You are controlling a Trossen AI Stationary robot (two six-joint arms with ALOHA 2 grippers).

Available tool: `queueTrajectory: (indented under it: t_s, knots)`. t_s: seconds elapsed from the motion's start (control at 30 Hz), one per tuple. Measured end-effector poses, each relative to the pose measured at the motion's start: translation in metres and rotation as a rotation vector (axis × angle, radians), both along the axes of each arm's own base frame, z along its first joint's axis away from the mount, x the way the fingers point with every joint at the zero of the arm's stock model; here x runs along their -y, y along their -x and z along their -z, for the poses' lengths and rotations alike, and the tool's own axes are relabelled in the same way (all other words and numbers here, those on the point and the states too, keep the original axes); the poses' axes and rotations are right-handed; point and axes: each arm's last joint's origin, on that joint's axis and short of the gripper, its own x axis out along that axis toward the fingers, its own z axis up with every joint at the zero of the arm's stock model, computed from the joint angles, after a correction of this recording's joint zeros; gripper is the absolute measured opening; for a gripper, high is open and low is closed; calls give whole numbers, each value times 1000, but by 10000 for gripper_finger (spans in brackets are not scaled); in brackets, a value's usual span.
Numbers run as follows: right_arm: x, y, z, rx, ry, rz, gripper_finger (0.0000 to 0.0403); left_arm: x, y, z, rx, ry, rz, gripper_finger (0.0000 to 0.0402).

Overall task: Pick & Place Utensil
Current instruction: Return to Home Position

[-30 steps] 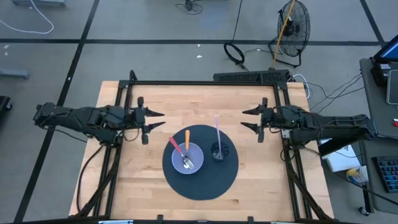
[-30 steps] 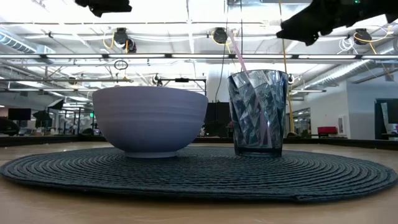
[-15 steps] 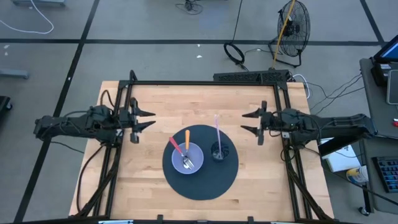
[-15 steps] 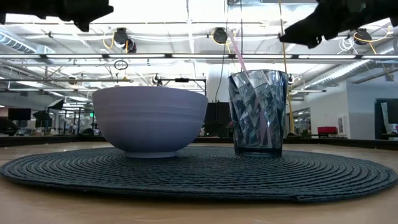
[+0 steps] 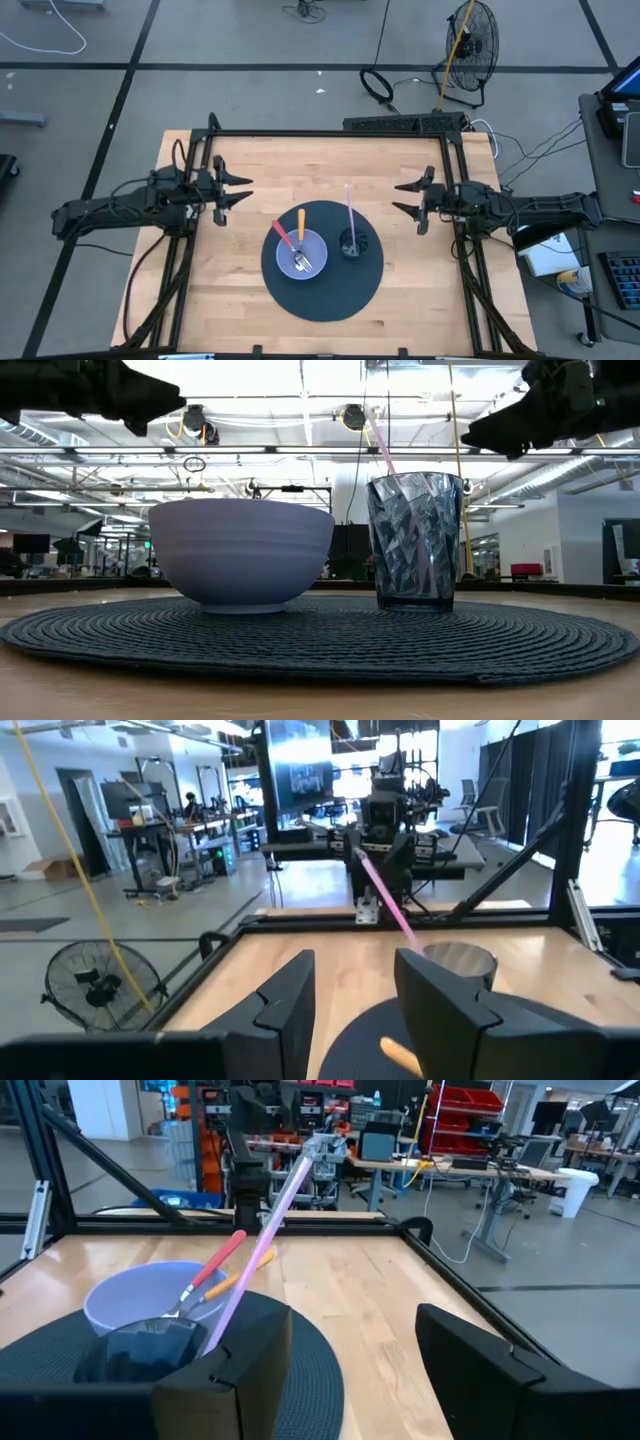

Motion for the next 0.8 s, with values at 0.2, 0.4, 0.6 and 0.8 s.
queueTrajectory:
  t_s: [0.2, 0.4, 0.6, 0.8]
  knots:
    - [0, 9, 11, 33, -17, 1, 210, -1, -2, 21, -42, 26, -8, 145]
    - [0, 12, 24, 39, -49, 2, 210, -1, -2, 51, 31, 56, -5, 145]
    - [-1, 11, 34, 23, -80, 0, 210, 0, 2, 66, 74, 66, -2, 145]
    - [-1, 11, 42, 69, -75, -27, 210, 0, 2, 66, 70, 67, -2, 145]
